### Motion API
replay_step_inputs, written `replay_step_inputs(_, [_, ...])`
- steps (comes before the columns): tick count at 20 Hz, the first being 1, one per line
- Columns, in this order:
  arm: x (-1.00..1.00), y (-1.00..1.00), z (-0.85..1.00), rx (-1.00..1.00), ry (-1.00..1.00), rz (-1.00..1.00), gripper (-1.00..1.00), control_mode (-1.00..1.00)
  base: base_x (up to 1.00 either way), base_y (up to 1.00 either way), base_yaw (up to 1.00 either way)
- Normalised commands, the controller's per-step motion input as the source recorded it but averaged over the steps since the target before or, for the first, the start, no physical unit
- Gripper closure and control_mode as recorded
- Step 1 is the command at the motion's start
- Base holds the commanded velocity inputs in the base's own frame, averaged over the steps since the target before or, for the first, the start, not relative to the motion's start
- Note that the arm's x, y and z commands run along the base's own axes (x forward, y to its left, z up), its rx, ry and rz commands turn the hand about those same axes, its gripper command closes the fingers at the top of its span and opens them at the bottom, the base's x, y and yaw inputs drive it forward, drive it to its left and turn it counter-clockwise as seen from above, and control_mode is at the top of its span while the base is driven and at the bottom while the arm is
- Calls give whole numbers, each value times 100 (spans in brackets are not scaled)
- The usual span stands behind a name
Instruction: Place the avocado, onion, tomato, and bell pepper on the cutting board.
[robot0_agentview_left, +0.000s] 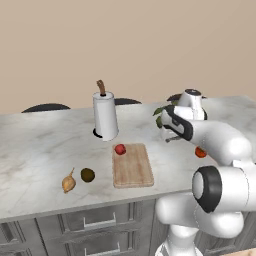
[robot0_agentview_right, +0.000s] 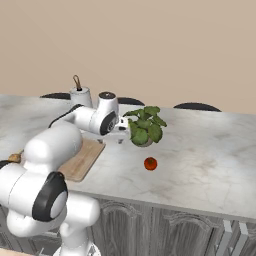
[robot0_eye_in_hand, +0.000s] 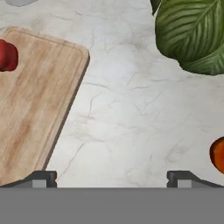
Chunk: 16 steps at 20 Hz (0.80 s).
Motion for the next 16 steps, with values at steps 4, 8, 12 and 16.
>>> replay_step_inputs(4, [-1,-66,-1,0,4,-8,-100,-100,0,0,0])
replay_step_inputs(8, [0,-63,-2,0,2,-6,-100,-100,0,0,0])
replay_step_inputs(12, [0,-58,-11,0,1,-6,-100,-100,0,0,0])
replay_step_inputs(16, [-1,-47,-15,0,1,-6,-100,-100,0,0,0])
